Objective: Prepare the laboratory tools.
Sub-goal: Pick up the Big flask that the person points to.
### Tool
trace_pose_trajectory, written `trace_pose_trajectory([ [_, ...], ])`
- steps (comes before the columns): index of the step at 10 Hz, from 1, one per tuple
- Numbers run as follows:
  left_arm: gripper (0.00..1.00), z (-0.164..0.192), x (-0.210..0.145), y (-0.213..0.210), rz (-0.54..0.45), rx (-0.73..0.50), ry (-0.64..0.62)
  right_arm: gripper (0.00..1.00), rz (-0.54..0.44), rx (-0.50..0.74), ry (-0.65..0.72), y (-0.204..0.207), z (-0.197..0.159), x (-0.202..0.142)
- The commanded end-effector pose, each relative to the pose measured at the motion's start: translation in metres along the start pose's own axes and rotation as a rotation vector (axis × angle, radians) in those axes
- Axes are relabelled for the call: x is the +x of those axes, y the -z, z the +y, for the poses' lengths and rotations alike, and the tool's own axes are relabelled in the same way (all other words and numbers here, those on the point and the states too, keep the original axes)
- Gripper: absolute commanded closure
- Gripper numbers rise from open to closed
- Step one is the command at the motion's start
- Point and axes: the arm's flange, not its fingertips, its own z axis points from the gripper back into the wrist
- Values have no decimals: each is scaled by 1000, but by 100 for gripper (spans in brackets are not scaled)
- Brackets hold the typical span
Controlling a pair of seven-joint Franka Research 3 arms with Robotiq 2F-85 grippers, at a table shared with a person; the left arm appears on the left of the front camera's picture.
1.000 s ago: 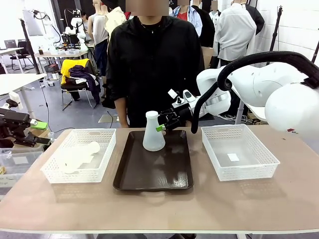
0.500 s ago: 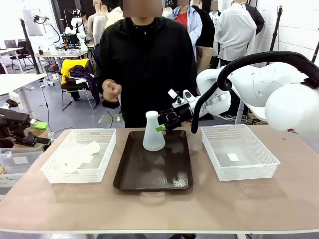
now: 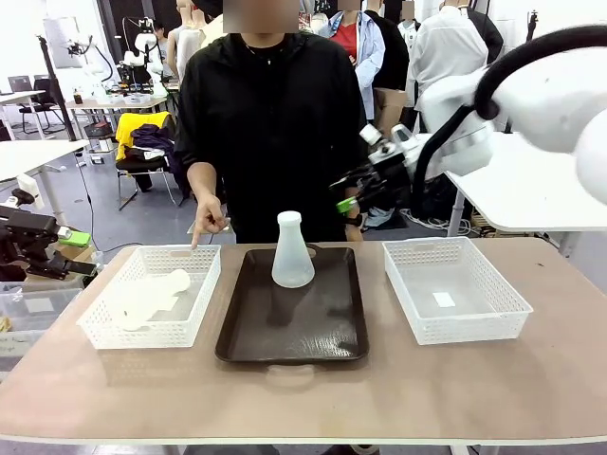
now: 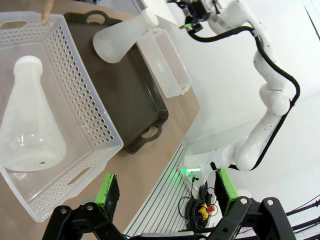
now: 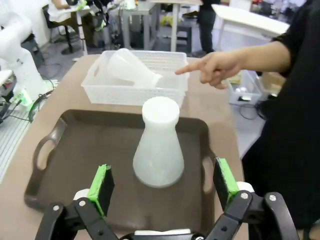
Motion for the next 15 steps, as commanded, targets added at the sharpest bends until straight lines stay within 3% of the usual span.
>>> trace_pose_trajectory([
  [1,0,-1,-1,-1,0,0,2,0,76,-77,-4,-29,44,2],
  [4,0,-1,-1,-1,0,0,2,0,77,-253,0,-94,71,8],
  [8,0,-1,-1,-1,0,0,2,0,-36,-409,12,-149,108,-15],
  [12,0,-1,-1,-1,0,0,2,0,-92,-429,14,-150,113,-30],
  [14,0,0,0,0,0,0,0,0,-48,-426,39,-162,108,-26],
  [15,0,-21,11,2,11,91,66,0,-48,-426,39,-162,108,-26],
])
